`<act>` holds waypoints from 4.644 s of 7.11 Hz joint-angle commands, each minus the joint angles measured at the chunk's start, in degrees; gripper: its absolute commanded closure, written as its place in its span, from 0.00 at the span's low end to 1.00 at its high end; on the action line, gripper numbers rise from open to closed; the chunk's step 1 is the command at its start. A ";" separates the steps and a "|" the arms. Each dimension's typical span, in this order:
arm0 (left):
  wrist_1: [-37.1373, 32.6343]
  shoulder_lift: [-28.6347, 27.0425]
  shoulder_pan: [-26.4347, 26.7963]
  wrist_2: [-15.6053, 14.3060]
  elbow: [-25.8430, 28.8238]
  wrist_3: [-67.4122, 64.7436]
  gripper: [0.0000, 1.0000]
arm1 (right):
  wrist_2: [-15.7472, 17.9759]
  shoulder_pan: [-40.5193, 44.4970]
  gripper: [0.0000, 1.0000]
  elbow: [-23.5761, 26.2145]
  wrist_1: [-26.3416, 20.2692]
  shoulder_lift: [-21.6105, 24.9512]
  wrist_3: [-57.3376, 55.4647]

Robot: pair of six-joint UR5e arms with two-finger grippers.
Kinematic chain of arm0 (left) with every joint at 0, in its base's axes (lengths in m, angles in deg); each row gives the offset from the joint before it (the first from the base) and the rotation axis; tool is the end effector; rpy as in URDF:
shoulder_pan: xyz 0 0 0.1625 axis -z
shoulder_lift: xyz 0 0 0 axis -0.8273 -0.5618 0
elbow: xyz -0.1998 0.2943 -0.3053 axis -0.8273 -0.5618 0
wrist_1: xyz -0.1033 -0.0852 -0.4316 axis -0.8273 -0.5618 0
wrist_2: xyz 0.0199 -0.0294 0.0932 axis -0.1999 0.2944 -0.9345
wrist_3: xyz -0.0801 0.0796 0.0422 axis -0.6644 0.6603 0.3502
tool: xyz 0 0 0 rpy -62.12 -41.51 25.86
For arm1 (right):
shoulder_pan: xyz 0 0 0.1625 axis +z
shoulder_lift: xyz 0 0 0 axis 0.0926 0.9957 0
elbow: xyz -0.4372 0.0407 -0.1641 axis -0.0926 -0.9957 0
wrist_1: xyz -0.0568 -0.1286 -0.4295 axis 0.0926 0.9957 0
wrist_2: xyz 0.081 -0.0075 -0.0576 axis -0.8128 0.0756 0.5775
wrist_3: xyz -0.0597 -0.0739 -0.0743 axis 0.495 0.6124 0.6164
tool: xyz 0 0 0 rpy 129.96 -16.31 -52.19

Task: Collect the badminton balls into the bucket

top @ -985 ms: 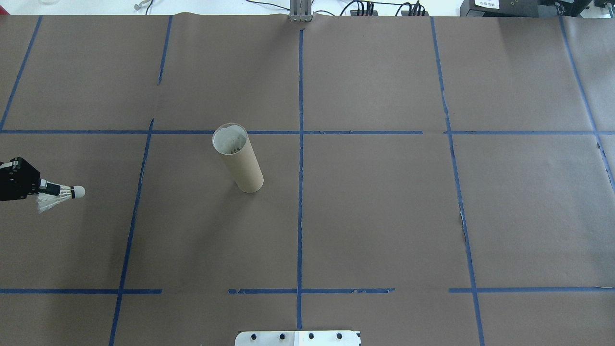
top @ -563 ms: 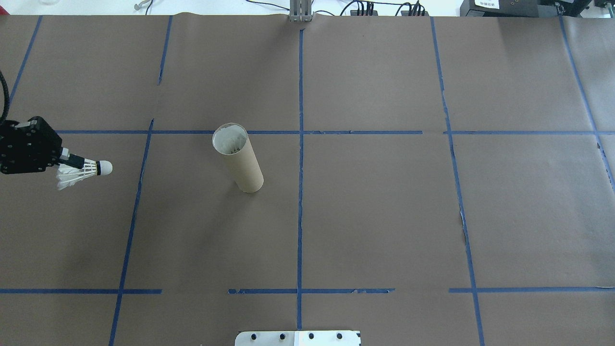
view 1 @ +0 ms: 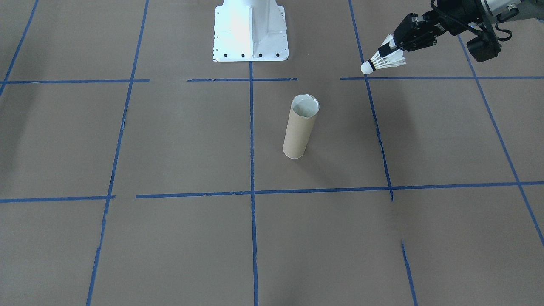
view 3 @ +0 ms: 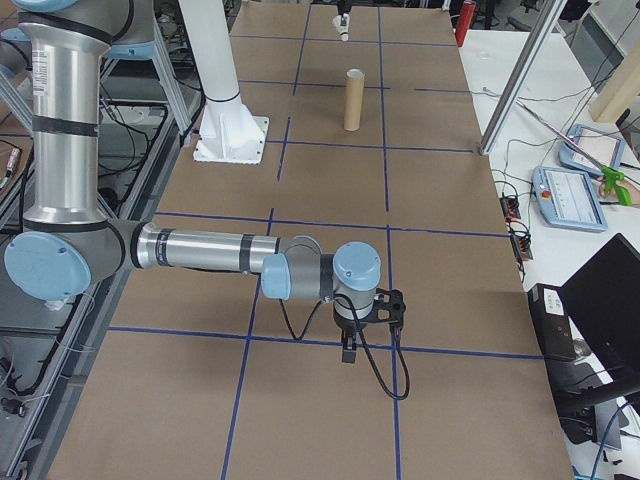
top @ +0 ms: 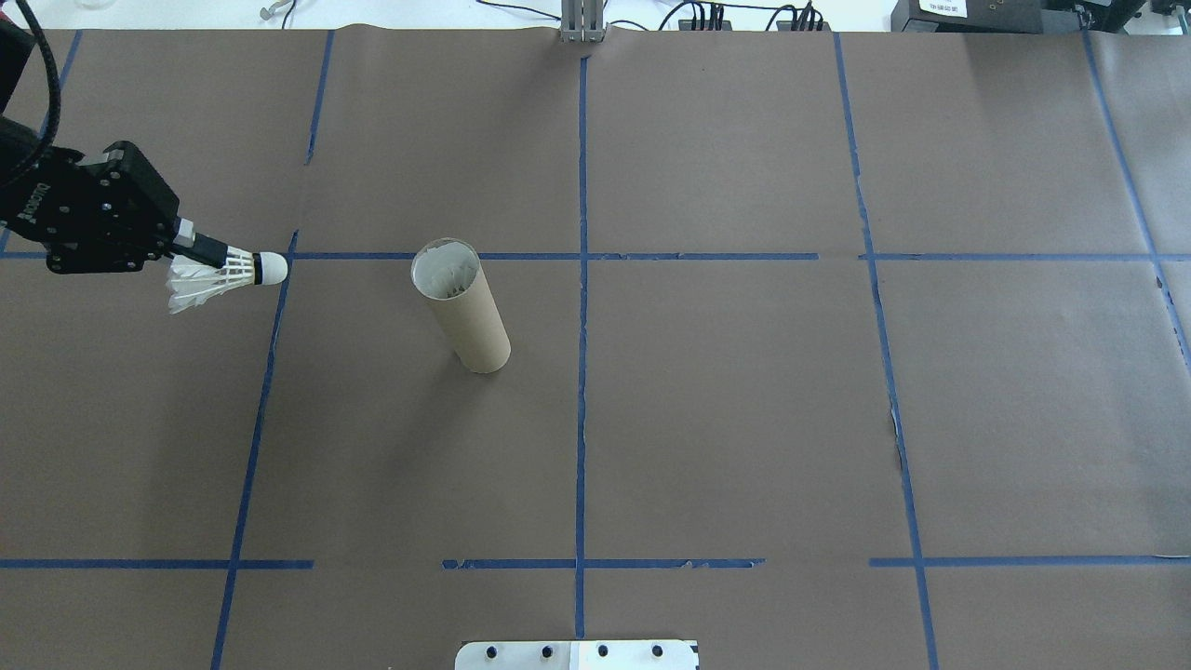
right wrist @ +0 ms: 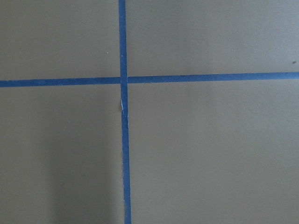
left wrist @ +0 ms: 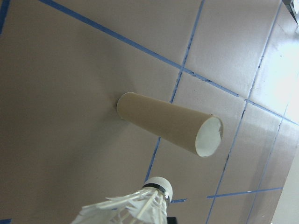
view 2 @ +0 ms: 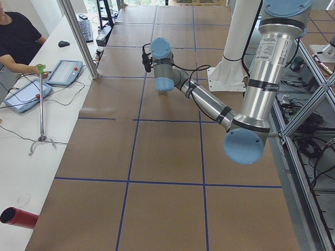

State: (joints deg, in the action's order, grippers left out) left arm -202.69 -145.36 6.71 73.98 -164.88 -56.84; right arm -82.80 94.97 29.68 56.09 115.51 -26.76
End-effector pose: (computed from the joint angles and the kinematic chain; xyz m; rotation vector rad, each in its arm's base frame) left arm 0.2177 -0.4735 0.2532 -0.1971 1.5124 -0.1711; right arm 0.0499 -0.4948 0.7277 0.0136 -0.7315 0.0570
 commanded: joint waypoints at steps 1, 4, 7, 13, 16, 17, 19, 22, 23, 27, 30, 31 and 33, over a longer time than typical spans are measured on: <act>2.66 -7.05 -0.48 -0.48 0.57 0.60 1.00 | 0.00 0.00 0.00 0.00 0.00 0.00 0.00; 5.18 -14.44 -0.48 -1.44 3.39 5.49 1.00 | 0.00 0.00 0.00 0.00 0.00 0.00 0.00; 8.99 -16.74 -2.23 -4.95 2.95 10.18 1.00 | 0.00 0.00 0.00 0.00 0.00 0.00 0.00; 37.74 -22.01 -7.50 -20.66 -6.17 34.06 1.00 | 0.00 0.00 0.00 0.00 0.00 0.00 0.00; 57.74 -29.80 -15.13 -34.17 -9.08 38.46 1.00 | 0.00 0.00 0.00 0.00 0.00 0.00 0.00; 67.95 -34.19 -17.07 -37.71 -9.09 41.18 1.00 | 0.00 0.00 0.00 0.00 0.00 0.00 0.00; 76.80 -35.82 -17.70 -37.93 -8.66 42.09 1.00 | 0.00 0.00 0.00 0.00 0.00 0.00 0.00; 85.36 -41.53 -18.50 -38.01 -1.02 45.05 1.00 | 0.00 0.00 0.00 0.00 0.00 0.00 0.00; 87.10 -42.92 -18.94 -38.01 -0.05 48.12 1.00 | 0.00 0.00 0.00 0.00 0.00 0.00 0.00; 98.02 -54.54 -24.92 -49.08 16.03 56.03 1.00 | 0.00 0.00 0.00 0.00 0.00 0.00 0.00; 99.86 -52.18 -24.65 -51.02 17.28 62.29 1.00 | 0.00 0.00 0.00 0.00 0.00 0.00 0.00; 99.60 -50.43 -24.65 -51.11 16.58 62.65 1.00 | 0.00 0.00 0.00 0.00 0.00 0.00 0.00; 99.60 -50.50 -24.65 -50.67 16.66 62.74 1.00 | 0.09 0.00 0.00 0.00 0.00 0.00 0.00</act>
State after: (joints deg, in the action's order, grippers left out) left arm -103.09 -196.10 -17.95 23.08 -148.17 5.70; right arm -82.79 94.97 29.68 56.09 115.51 -26.76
